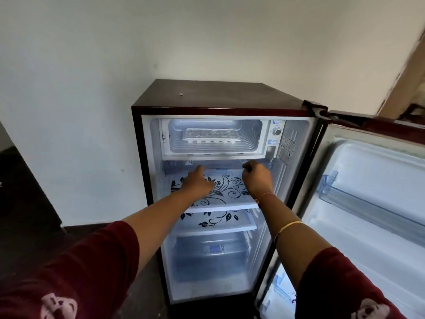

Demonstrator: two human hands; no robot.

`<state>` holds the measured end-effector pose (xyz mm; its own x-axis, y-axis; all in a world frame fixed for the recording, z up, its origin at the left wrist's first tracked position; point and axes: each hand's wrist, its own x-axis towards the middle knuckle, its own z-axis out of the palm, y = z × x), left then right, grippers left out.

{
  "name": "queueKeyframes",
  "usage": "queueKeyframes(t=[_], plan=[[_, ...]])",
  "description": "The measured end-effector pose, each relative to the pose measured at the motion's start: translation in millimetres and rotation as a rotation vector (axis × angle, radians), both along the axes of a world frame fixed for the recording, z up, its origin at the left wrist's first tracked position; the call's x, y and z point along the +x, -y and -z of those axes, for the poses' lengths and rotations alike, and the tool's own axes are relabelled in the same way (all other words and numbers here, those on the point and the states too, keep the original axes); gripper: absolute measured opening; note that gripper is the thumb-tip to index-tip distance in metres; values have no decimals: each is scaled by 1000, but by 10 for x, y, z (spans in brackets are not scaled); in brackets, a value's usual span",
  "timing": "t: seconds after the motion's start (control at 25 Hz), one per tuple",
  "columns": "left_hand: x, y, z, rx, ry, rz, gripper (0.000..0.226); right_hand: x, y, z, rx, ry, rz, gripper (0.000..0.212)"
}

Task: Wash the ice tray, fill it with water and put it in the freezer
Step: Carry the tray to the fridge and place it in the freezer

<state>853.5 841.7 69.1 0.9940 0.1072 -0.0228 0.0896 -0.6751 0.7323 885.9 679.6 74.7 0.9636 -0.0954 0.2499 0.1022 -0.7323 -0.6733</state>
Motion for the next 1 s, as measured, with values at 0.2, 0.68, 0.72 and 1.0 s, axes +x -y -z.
queueKeyframes(t=[0.2,0.68,0.72,1.0], plan=[[-316,285,2,1,-3,-13,60,-391,264,-9,42,34,0,26],[-1229,1566,-58,-43,-74,58,59,-1385,1831,-146,-489,77,241,48],[-1320,1673,-42,-51,-78,64,59,-1466,1965,-143,-515,18,269,54],[-1707,1975,-12,-14,-58,45,54,-1673,2507,-195,-486,-307,371,63]])
